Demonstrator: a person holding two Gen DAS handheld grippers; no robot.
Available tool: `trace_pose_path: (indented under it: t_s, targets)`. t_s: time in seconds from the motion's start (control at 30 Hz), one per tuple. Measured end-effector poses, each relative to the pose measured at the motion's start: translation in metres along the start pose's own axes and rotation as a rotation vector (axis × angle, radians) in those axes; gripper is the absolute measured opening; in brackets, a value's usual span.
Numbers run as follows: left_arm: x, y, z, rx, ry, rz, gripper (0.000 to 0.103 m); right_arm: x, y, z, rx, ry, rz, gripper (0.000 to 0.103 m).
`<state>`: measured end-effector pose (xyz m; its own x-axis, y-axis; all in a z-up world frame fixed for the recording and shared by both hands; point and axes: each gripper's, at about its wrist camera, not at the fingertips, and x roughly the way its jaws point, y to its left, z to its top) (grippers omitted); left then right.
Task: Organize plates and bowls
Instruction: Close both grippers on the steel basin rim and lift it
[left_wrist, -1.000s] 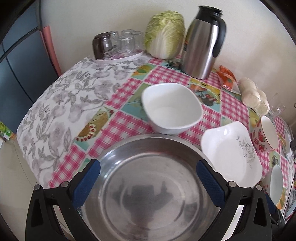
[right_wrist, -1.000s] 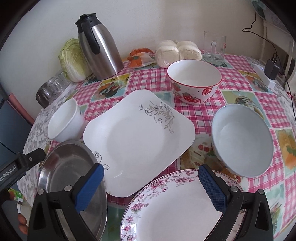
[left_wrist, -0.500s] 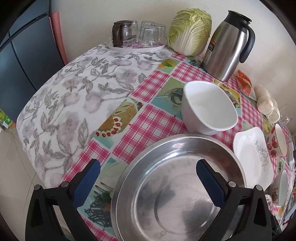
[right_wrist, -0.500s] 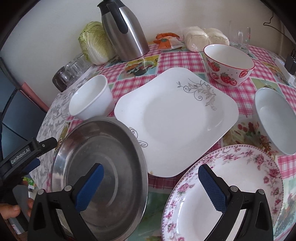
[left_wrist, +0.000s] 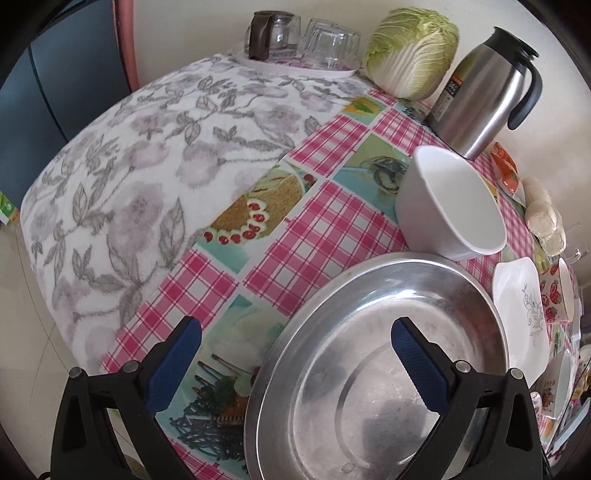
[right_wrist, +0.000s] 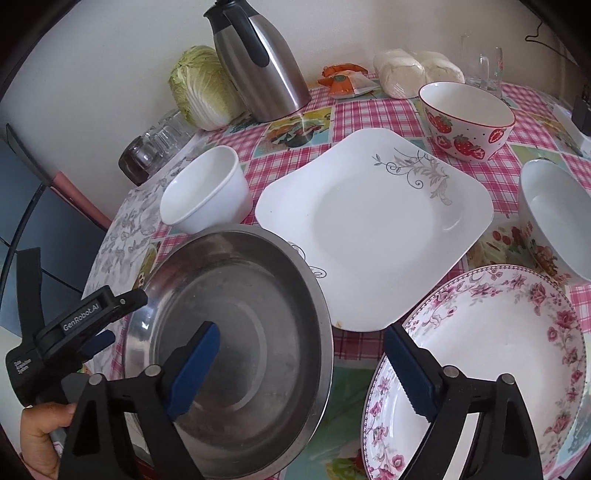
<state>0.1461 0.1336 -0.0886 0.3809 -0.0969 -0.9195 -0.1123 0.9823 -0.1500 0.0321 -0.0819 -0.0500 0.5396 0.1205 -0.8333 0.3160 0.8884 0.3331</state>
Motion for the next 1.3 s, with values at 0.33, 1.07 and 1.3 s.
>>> trace_pose_path:
  t_s: [0.33,1.07,1.3]
  targets:
    - [0.023,-0.007,-0.007,0.049,0.08,0.034,0.079,0.016,0.0,-0.004,0.0,0.066,0.013,0.054]
    - [0.011,0.013,-0.007,0.018,0.052,0.08,0.046,0.015,0.016,-0.008,-0.089,0.08,0.036,0.019]
    - [0.003,0.033,-0.006,-0.042,0.058,0.037,0.043,-0.001,0.023,-0.002,-0.113,0.042,0.069,0.019]
